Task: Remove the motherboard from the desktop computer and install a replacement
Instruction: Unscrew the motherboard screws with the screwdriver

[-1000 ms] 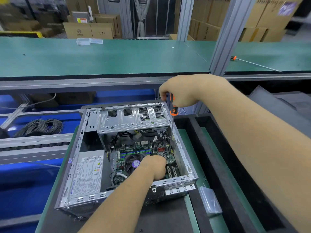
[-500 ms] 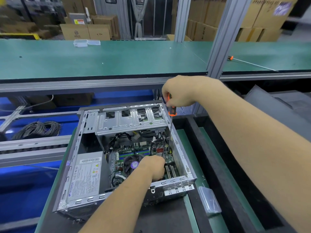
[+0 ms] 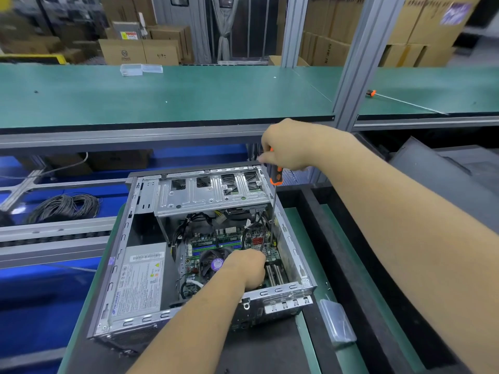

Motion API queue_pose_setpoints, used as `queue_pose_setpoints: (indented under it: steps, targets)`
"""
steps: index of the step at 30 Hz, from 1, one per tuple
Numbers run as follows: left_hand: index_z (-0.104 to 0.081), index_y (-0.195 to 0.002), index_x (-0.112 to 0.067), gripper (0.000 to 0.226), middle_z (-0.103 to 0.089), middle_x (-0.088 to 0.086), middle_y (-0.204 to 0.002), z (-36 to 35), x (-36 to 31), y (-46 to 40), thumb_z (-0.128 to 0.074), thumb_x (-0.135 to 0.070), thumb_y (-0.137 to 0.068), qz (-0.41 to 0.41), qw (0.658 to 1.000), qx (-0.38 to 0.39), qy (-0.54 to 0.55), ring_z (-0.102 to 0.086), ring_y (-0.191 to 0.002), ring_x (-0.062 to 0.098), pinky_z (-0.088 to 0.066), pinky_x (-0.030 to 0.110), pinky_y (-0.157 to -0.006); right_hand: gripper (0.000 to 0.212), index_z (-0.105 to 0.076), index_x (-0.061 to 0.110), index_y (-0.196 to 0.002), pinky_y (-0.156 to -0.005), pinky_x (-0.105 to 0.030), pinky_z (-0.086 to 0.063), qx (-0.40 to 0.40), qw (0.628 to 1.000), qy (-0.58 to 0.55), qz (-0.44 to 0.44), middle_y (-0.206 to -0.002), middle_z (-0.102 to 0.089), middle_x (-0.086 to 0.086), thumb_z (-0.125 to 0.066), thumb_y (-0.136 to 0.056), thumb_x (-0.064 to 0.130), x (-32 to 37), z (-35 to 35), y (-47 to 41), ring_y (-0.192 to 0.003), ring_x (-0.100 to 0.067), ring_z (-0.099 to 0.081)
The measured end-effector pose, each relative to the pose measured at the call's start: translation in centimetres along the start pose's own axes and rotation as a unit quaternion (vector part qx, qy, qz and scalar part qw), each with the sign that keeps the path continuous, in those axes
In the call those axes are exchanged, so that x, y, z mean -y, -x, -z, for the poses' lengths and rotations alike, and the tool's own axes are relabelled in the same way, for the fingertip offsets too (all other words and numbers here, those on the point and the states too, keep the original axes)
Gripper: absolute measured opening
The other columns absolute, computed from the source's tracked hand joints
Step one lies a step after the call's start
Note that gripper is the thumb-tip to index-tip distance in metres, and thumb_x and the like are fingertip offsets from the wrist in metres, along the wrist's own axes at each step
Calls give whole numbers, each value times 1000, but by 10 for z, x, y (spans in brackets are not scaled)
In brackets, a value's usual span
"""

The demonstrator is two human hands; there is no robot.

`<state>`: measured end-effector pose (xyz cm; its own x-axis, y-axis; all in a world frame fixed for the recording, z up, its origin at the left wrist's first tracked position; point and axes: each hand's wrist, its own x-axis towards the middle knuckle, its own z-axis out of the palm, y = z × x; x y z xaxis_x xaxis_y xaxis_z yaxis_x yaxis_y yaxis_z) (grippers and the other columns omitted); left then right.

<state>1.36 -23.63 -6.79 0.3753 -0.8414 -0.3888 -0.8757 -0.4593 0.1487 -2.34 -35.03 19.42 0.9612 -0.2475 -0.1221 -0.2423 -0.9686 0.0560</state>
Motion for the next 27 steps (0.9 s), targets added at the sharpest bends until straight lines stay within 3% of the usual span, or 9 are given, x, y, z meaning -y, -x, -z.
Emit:
queue_pose_setpoints:
  steps: [3,6,9,13,16,19,21,24,27]
  targets:
    - [-61,-103,-3,22,-65,15,-106,1,0,0,-41,-9,-94,2,1000,1,4,-63,-95,35,-54,43,-81,22,-58,19,-114,-69,-38,-53,44,999,-4,28,-94,-58,2,-59,-92,18,5,3,5,-78,-25,-62]
    - [-62,-104,-3,24,-65,15,-105,1,1,0,-41,-9,-94,7,1000,9,14,-64,-95,34,-55,46,-84,39,-58,7,-95,-49,-29,-38,24,999,48,-11,-74,-58,-3,-51,-100,45,7,4,3,-52,-15,-52]
    - [-62,-108,-3,27,-66,16,-109,0,3,-2,-40,-11,-96,11,999,3,44,-64,-98,34,-55,46,-87,23,-56,11,-98,-54,-31,-42,6,999,33,4,-76,-57,-4,-45,-104,30,3,0,-2,-62,-18,-55]
    - [-57,-135,-9,41,-68,10,-110,3,0,-1,-32,-14,-103,23,958,-86,273,-66,-84,10,-53,23,-73,18,-55,13,-107,-64,-32,-43,20,999,36,23,-89,-55,-2,-60,-95,26,3,3,3,-74,-21,-54]
    - [-61,-124,-9,40,-53,-3,-61,16,-4,-1,-29,-6,-101,113,813,-147,552,-36,-39,7,-30,22,-43,36,-51,8,-77,-52,-28,-38,0,999,47,-13,-66,-53,-4,-49,-103,34,3,3,3,-54,-18,-49]
    - [-62,-106,1,37,-35,-1,-57,33,-4,0,-27,4,-96,195,504,-152,828,-23,-48,12,-22,25,-45,15,-62,13,-102,-69,-33,-47,18,999,28,11,-94,-61,-5,-51,-92,9,2,3,4,-81,-25,-55]
    - [-60,-99,4,35,-33,3,-65,38,-4,1,-25,7,-94,207,355,-130,902,-19,-54,13,-18,25,-50,21,-61,16,-111,-72,-34,-47,13,1000,4,20,-101,-60,-2,-57,-90,14,4,4,7,-89,-26,-57]
    - [-59,-101,6,30,-35,5,-73,29,-5,7,-29,4,-94,221,294,-120,922,-22,-59,14,-21,24,-55,27,-58,10,-88,-61,-33,-45,-27,999,37,-2,-89,-63,-10,-55,-99,35,6,-4,0,-71,-25,-58]
    - [-59,-101,6,30,-39,7,-75,21,-5,10,-30,1,-95,242,295,-108,918,-30,-61,14,-29,25,-58,5,-56,17,-97,-64,-32,-44,-35,999,0,27,-94,-55,-4,-55,-94,13,5,-11,-5,-77,-21,-53]
